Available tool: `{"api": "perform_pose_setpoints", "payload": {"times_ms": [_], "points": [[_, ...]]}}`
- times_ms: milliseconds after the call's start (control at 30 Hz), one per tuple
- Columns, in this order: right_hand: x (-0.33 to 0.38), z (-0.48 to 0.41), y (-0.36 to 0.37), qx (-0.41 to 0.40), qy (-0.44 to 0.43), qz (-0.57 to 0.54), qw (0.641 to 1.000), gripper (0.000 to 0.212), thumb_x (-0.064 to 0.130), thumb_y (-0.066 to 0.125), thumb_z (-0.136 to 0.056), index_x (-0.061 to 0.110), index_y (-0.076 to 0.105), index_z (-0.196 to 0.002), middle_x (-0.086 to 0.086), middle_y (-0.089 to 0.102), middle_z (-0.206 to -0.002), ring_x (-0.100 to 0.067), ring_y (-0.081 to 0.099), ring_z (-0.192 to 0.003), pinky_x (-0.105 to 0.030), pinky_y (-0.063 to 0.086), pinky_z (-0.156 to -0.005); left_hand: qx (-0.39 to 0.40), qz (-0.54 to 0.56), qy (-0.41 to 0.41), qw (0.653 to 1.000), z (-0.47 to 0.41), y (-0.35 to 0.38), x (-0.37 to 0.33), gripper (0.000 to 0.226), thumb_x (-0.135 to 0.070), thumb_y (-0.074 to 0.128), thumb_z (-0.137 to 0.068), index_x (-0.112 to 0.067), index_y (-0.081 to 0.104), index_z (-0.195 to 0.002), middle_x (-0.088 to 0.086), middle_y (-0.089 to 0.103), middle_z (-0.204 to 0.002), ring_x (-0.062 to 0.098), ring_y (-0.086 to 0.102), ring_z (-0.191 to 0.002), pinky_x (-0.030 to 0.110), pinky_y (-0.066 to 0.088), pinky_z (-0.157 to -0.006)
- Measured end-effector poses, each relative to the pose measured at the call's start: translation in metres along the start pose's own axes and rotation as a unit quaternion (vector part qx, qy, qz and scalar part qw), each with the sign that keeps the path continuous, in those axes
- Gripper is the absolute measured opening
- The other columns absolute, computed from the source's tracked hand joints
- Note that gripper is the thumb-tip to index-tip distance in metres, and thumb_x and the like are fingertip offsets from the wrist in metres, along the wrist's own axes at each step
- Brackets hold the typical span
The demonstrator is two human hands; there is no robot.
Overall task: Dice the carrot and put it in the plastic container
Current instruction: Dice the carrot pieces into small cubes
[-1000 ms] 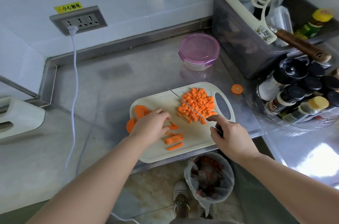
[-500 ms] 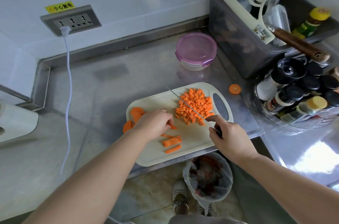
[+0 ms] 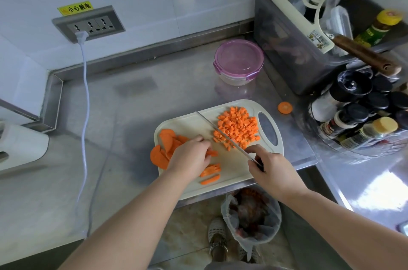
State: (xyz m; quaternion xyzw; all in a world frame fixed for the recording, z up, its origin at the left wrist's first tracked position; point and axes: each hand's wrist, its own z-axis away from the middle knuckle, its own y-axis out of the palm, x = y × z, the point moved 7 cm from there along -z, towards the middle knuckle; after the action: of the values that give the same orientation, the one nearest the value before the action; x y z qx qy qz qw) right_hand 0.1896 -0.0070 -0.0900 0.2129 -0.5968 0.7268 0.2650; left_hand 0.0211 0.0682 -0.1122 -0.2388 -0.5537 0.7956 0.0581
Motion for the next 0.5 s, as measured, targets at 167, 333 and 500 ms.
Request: {"api": "perform_pose_setpoints", "payload": {"times_ms": [167, 333, 500], "points": [[0.000, 0.001, 0.001, 0.006, 0.006, 0.004, 1.000, 0.027, 0.022, 0.050, -0.096, 0.025, 0.056, -0.122, 0.005, 0.061, -0.069, -0.012, 0.058, -0.061, -0.032, 0.051, -0.059, -0.026, -0.004, -0.014, 1.000, 0.003, 0.000, 0.001, 0.020, -0.029, 0.057, -0.092, -0.019, 0.063, -0.109, -0.004, 0.057, -0.107, 0.018, 0.059, -0.097, 0.034, 0.050, -0.071], [0.004, -0.003, 0.003, 0.019, 0.013, 0.005, 1.000, 0.026, 0.022, 0.048, -0.096, 0.024, 0.055, -0.121, 0.002, 0.060, -0.067, -0.015, 0.057, -0.060, -0.033, 0.048, -0.056, -0.064, 0.048, -0.093, 0.992, -0.001, -0.001, 0.007, 0.021, -0.028, 0.059, -0.091, -0.016, 0.065, -0.107, 0.001, 0.064, -0.106, 0.019, 0.060, -0.096, 0.033, 0.051, -0.075], [0.007, -0.006, 0.013, 0.050, 0.028, 0.012, 0.998, 0.030, 0.021, 0.042, -0.098, 0.024, 0.052, -0.126, 0.000, 0.059, -0.068, -0.016, 0.054, -0.056, -0.033, 0.043, -0.053, -0.096, 0.122, -0.160, 0.975, -0.002, -0.002, 0.013, 0.019, -0.027, 0.063, -0.089, -0.015, 0.066, -0.103, 0.001, 0.069, -0.099, 0.020, 0.064, -0.092, 0.035, 0.054, -0.076]]}}
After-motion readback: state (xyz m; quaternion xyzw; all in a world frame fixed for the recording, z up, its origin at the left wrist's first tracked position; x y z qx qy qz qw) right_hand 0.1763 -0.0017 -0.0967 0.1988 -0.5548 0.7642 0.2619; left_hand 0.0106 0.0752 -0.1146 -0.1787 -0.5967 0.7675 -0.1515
